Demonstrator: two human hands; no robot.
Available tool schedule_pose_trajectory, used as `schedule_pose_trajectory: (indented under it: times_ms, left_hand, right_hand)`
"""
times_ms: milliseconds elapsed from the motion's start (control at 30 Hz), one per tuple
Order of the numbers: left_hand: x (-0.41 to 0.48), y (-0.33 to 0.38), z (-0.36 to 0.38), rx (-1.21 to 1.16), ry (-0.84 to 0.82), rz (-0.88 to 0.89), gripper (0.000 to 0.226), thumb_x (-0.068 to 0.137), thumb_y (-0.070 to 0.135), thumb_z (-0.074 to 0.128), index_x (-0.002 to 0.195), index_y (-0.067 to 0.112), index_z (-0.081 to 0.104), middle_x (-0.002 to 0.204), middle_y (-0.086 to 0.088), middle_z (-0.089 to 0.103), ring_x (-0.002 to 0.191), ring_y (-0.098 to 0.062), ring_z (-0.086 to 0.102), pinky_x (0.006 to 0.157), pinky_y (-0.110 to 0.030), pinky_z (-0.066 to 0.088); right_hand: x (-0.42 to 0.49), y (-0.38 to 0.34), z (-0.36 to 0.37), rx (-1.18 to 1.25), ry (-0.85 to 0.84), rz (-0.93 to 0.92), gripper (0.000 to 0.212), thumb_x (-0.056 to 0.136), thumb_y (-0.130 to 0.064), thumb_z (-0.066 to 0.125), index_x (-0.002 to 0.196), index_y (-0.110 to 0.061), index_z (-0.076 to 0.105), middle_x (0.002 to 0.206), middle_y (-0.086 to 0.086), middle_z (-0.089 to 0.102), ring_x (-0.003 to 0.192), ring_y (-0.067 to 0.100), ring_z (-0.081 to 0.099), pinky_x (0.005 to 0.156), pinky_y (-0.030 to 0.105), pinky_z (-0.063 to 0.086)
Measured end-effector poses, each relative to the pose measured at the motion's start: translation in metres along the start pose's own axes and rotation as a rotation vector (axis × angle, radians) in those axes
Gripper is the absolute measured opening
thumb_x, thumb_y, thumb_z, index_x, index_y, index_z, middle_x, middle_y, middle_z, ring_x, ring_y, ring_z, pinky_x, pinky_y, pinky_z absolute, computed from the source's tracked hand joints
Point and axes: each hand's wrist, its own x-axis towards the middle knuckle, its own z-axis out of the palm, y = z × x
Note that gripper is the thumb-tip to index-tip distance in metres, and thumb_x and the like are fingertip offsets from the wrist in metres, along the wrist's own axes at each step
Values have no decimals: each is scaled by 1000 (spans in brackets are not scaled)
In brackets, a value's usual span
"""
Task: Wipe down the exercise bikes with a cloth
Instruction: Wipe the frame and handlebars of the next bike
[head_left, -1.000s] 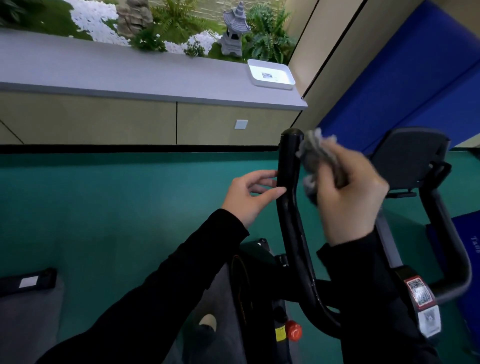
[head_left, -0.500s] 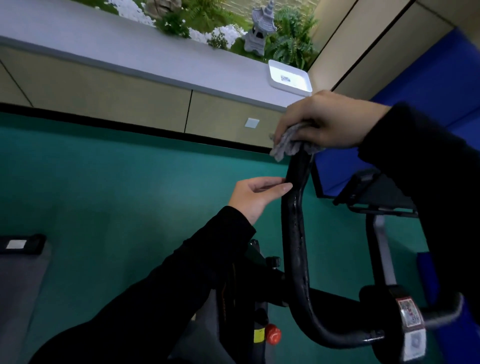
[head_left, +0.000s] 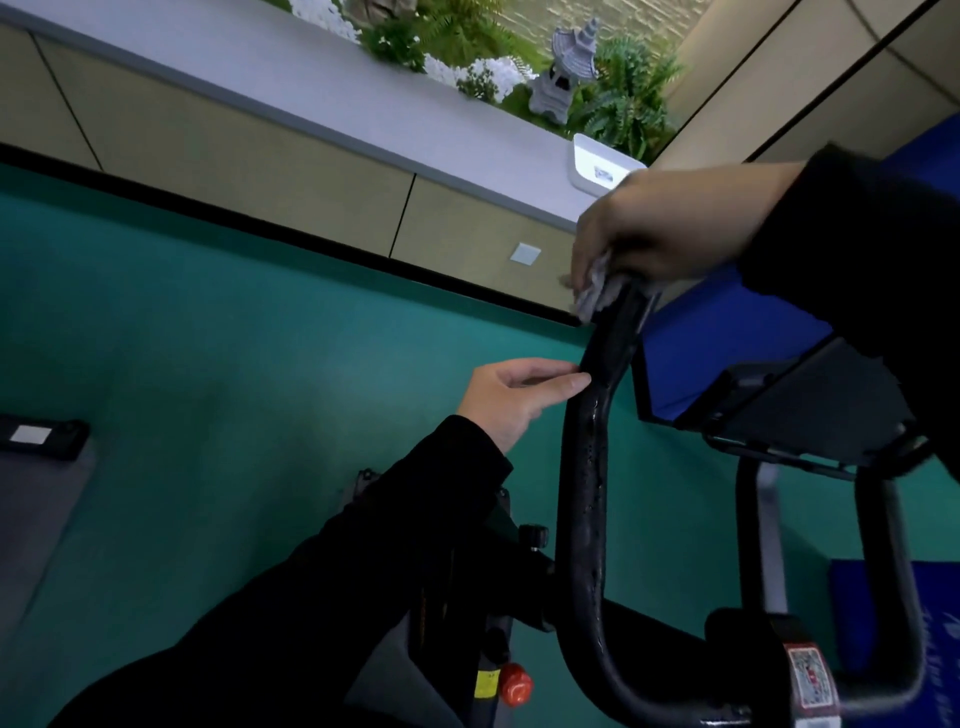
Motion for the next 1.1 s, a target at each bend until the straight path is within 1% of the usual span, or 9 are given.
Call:
schedule_pose_trajectory:
  times_ms: [133, 233, 433, 567, 667, 733, 900, 1033, 1100]
  left_hand:
    - [1, -2, 2, 6, 45, -3, 22, 76, 15, 75, 61, 31, 73, 69, 16, 70, 70, 2, 60, 62, -17, 41]
    - [2, -2, 2, 10, 42, -1, 21, 75, 15, 75, 62, 31, 74, 72, 14, 70, 75, -3, 60, 64, -19, 41]
    - [-2, 1, -1, 59, 26, 43, 11, 77, 14, 73, 77, 25, 71, 83, 2, 66, 86, -15, 56, 65, -19, 43]
    - [-5, 7, -4, 179, -23, 138, 10, 82, 9, 67, 83, 19, 70, 69, 13, 67, 68, 2, 60, 58, -6, 42]
    - [-6, 11, -5, 227, -32, 163, 12, 83, 6, 66, 87, 17, 69, 69, 12, 66, 62, 7, 59, 57, -5, 42]
    - [-6, 11, -5, 235, -31, 157, 11, 83, 7, 66, 86, 18, 69, 72, 6, 65, 61, 5, 59, 57, -7, 43]
    - [-1, 13, -9, 308, -48, 145, 17, 84, 11, 66, 76, 26, 69, 68, 4, 64, 69, -10, 57, 61, -19, 41]
    - [10, 22, -16, 363, -136, 152, 14, 84, 9, 65, 76, 20, 69, 60, 13, 65, 61, 2, 57, 58, -9, 42]
    - [17, 27, -19, 442, -202, 159, 13, 86, 9, 63, 77, 17, 68, 64, 11, 65, 60, 4, 57, 58, -7, 42]
  right_hand:
    - [-4, -16, 13, -8, -8, -86, 36, 78, 10, 55, 96, -15, 73, 101, 5, 70, 94, 25, 62, 82, 25, 44]
    - [-6, -22, 19, -41, -3, -98, 36, 77, 10, 54, 97, -13, 73, 103, 6, 68, 98, 28, 61, 87, 34, 46]
    - [-23, -10, 32, -9, 420, 158, 37, 79, 9, 51, 106, -8, 70, 106, 16, 64, 100, 35, 56, 87, 42, 44]
    - [-43, -24, 65, 106, 806, 383, 32, 83, 4, 51, 108, -5, 69, 103, 21, 60, 101, 39, 52, 84, 44, 41]
    - [-51, -41, 87, 169, 960, 482, 29, 85, -1, 52, 109, -5, 69, 103, 21, 55, 98, 36, 52, 79, 41, 43]
    - [-50, -54, 99, 234, 1006, 528, 26, 86, -4, 53, 107, -4, 68, 101, 19, 52, 93, 31, 52, 77, 33, 41]
    - [-38, -85, 125, 347, 1077, 677, 22, 86, -5, 60, 106, -4, 69, 97, 18, 54, 91, 29, 55, 79, 31, 42]
    - [-31, -103, 135, 428, 1123, 762, 24, 83, 0, 61, 105, -1, 69, 97, 18, 55, 90, 27, 57, 81, 27, 42]
    - [-28, -114, 138, 495, 1108, 819, 25, 80, 5, 61, 102, -1, 70, 96, 17, 56, 89, 27, 57, 81, 27, 44]
